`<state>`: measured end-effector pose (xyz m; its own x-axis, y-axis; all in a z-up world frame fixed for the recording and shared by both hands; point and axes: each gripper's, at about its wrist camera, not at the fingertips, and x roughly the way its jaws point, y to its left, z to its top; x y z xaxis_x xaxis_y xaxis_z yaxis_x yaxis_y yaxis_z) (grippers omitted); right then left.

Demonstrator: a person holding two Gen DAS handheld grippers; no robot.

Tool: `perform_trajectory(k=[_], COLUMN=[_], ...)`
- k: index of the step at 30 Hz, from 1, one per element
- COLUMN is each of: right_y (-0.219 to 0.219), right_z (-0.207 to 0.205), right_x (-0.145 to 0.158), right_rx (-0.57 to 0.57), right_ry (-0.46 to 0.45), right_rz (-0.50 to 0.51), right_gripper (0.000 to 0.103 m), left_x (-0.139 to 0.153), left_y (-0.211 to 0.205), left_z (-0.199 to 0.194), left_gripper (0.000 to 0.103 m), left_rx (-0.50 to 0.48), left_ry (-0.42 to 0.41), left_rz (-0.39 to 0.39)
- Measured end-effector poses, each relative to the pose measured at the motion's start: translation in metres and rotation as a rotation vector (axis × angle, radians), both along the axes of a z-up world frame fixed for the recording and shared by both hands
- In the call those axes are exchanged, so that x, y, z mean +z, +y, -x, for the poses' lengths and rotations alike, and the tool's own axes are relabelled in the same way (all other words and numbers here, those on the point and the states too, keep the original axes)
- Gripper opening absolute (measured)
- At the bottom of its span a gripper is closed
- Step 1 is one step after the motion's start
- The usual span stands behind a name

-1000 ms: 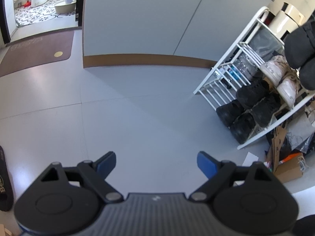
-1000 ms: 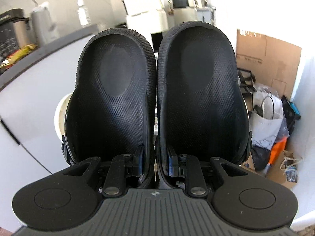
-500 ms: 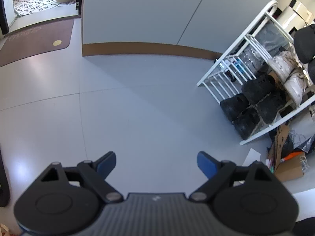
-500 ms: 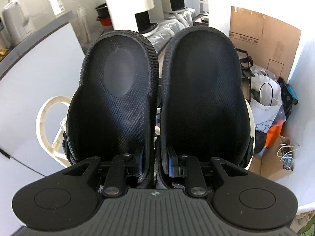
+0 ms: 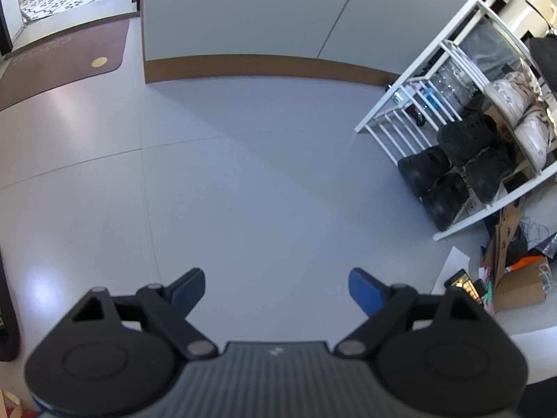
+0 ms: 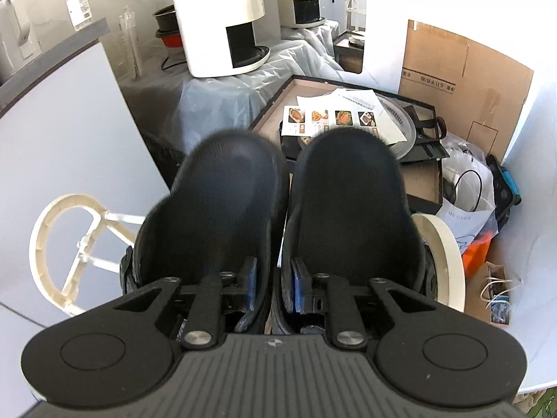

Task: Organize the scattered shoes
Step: 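Carry the black clogs with the right gripper toward the shoe rack, then set the black clogs onto the rack's top shelf with the right gripper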

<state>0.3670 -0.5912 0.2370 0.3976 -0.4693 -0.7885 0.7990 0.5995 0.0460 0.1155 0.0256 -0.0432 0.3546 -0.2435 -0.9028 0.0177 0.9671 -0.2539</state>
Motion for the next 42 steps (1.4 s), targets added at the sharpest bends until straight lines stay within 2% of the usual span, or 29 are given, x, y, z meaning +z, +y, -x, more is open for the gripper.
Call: perform_trajectory(k=[7,8,11,20,24,31,39,42], right_y=[-0.023,-0.024,-0.025,-0.016,-0.006,0.025,0.069,0.082], right_z=[-0.006,-0.004,0.0,0.019,0.034,0.072,0.115,0.131], right_x=[-0.013,-0.009,0.002,0.025,0.039,0.056,0.084,0.089], right_rx=[0.004,0.009,0.021,0.065,0.087,0.098,0.153,0.161], right_ry=[-0.022,-0.044,-0.081,-0.093,-0.094,-0.078,-0.093,-0.102], right_rz=[0.001,0.007,0.037,0.025,0.023,0.006,0.024,0.03], right_gripper=[0.023,0.024,0.039,0.043,0.049,0.049,0.072,0.077], left_x=[-0.005,-0.004,-0.002,0.003,0.01,0.035,0.054,0.061], left_y=[-0.001,0.0,-0.001,-0.01,-0.013,-0.008,-0.003,0.003], left_z=[-0.004,-0.005,-0.005,-0.001,0.004,0.016,0.037,0.04], left_gripper=[0.091,0.091,0.092,0.092,0.092,0.093,0.093,0.093], left_rx=[-0.006,0.0,0.006,-0.025,-0.042,-0.031,-0.036,-0.02], left_ry=[0.021,0.015,0.011,-0.014,-0.039,-0.116,-0.173,-0.19], left_rz=[-0.023,-0.022,-0.016,-0.002,0.02,0.089,0.091,0.097])
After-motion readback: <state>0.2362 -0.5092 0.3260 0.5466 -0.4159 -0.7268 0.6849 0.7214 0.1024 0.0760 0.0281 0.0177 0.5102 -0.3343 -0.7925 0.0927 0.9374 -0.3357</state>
